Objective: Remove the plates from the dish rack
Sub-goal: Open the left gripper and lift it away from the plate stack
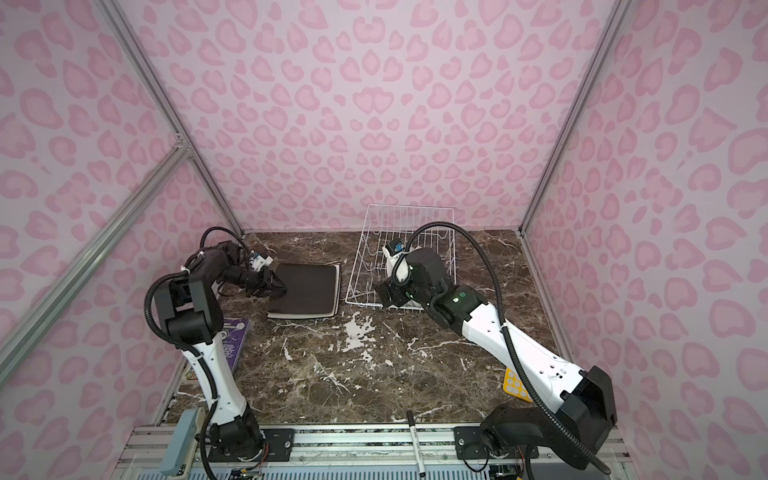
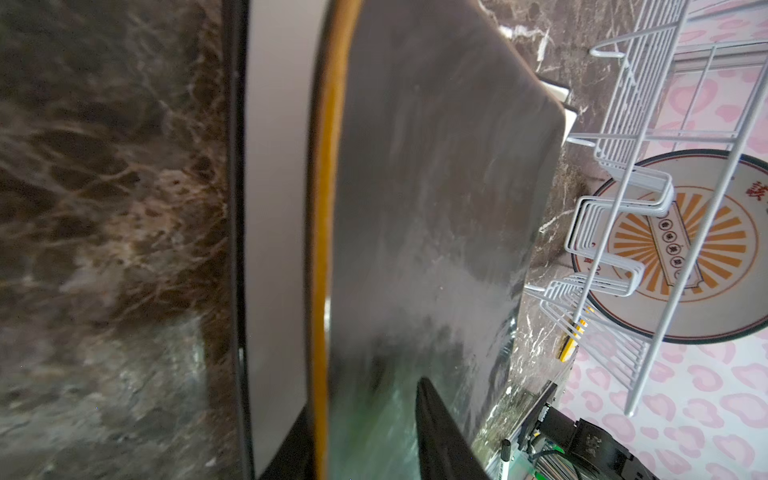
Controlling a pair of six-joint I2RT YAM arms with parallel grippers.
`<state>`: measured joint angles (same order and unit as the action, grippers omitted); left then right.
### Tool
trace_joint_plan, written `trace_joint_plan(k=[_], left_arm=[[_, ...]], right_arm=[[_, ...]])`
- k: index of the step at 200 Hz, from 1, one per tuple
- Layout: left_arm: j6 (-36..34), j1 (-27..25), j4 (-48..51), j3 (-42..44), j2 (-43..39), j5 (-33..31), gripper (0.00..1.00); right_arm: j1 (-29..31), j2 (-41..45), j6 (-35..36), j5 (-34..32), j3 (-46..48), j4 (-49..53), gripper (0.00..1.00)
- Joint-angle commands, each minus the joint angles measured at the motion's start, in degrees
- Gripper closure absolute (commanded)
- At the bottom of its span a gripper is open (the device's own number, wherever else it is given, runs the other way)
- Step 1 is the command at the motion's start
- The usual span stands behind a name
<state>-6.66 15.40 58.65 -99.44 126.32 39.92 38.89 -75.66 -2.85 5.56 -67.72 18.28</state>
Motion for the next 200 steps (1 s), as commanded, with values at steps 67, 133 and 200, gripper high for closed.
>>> trace_joint_plan(k=[67, 133, 200], left_arm=[[2.68, 0.28, 0.42, -0.40, 0.28, -5.47, 0.58], [7.33, 0.25, -4.53, 2.54, -3.67, -12.80, 0.42], [12.16, 0.18, -13.86, 6.99, -15.40, -14.33, 0.35]], right_arm=[[0.19, 0.07, 0.22, -1.25, 0.75, -0.92, 0.01], [0.16, 0.07, 0.98, -2.59, 0.75, -1.22, 0.01], [0.18, 1.80, 1.53, -8.42, 3.21, -5.35, 0.01]])
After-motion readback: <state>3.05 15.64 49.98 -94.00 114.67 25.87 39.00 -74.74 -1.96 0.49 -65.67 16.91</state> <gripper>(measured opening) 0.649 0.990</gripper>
